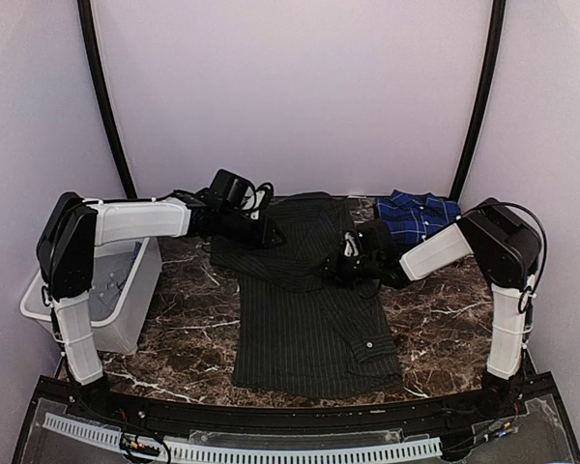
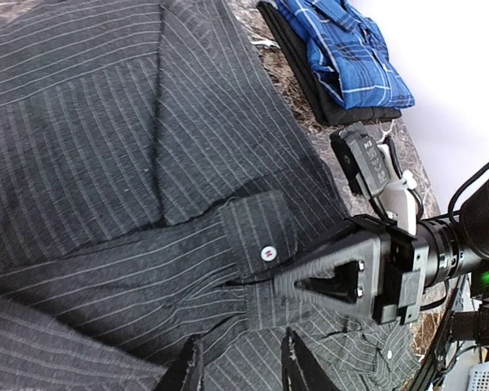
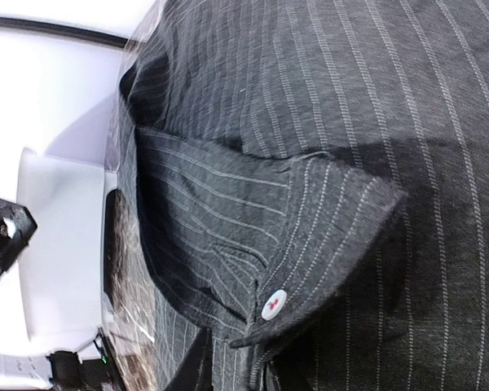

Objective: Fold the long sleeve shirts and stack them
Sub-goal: Pick up the sleeve from the 1/3-folded shirt, then pass from the right arm to the left

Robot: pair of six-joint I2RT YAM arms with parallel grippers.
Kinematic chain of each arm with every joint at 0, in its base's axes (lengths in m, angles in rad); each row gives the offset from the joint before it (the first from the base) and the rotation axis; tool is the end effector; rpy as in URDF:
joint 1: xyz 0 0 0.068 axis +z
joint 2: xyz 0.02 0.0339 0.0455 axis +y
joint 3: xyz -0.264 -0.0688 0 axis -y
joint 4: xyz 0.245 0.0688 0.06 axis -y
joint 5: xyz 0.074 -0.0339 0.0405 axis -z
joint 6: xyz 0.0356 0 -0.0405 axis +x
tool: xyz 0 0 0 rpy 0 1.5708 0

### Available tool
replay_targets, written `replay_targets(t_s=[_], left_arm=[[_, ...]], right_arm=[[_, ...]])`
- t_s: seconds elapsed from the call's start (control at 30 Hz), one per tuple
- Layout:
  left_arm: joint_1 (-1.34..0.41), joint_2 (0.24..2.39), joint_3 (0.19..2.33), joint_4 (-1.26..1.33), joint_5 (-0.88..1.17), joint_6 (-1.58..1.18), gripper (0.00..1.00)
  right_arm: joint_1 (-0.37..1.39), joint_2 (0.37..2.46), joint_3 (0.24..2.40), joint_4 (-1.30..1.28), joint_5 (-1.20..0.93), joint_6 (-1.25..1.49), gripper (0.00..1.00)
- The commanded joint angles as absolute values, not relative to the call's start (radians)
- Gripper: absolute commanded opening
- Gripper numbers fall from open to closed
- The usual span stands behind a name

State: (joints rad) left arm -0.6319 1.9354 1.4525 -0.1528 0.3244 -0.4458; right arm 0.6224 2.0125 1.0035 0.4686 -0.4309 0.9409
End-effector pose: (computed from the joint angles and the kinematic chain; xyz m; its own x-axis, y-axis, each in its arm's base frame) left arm 0.3529 -0.2724 0.2355 -0.7629 0.0520 -0.6444 0.4853 0.7046 -0.5177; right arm 0.3207 0.2484 0.1221 -0.9094 0.2511 -0.3315 -0.1457 0.5542 0.8195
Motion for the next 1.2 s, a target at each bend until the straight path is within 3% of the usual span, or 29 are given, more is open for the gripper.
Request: replay_targets(t_s=[0.0, 0.33, 0.7, 1.17], left_arm=[[-0.622, 1.837, 1.367, -0.206, 0.262, -0.451, 0.32], [-0.634, 1.789, 1.203, -0.199, 0.255, -0.818, 0.37], [-0.648, 1.879, 1.222, -0.168, 0.175, -0.94, 0.49], [-0.691, 1.933, 1.256, -0.155, 0.109, -1.042, 0.53]], right_arm=[[0.62, 2.014, 1.04, 0.462, -0.45, 0.926, 0.02], [0.68, 1.94, 1.012, 0.506, -0.436, 1.029, 0.0], [0.722, 1.904, 0.975, 0.592, -0.407, 1.108, 0.0], [0.73, 1.876, 0.954, 0.606, -0.41, 1.097, 0.0]])
